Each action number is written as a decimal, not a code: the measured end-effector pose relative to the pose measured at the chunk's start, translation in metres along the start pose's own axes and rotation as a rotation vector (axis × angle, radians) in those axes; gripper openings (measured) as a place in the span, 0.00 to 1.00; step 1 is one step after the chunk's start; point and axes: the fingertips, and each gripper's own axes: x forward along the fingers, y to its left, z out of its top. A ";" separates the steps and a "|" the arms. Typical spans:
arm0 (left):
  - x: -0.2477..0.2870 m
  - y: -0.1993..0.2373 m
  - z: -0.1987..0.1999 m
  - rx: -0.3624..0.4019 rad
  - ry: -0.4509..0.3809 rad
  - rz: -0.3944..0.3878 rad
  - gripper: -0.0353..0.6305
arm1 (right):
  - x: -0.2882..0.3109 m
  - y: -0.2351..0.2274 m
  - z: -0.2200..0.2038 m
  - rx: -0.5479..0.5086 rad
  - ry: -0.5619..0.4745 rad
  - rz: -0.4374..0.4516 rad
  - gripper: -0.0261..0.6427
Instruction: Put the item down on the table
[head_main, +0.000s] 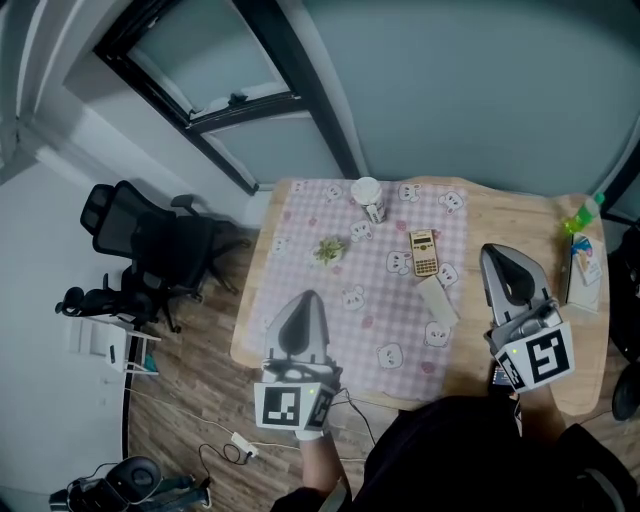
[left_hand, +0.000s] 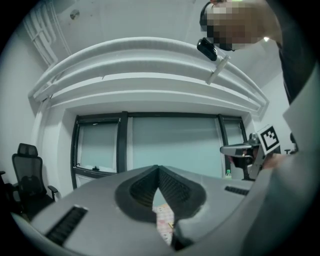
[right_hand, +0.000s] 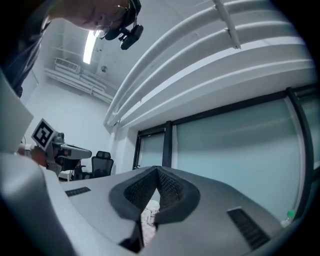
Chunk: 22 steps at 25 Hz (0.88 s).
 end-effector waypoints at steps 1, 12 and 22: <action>0.001 -0.001 0.001 0.004 0.001 0.000 0.05 | -0.002 -0.001 0.005 0.000 -0.005 -0.002 0.06; 0.000 -0.006 0.007 0.030 0.008 -0.001 0.05 | -0.008 -0.012 0.002 0.012 0.012 -0.037 0.06; -0.004 -0.005 0.006 0.040 -0.005 0.007 0.05 | -0.009 -0.012 -0.001 0.023 0.023 -0.021 0.06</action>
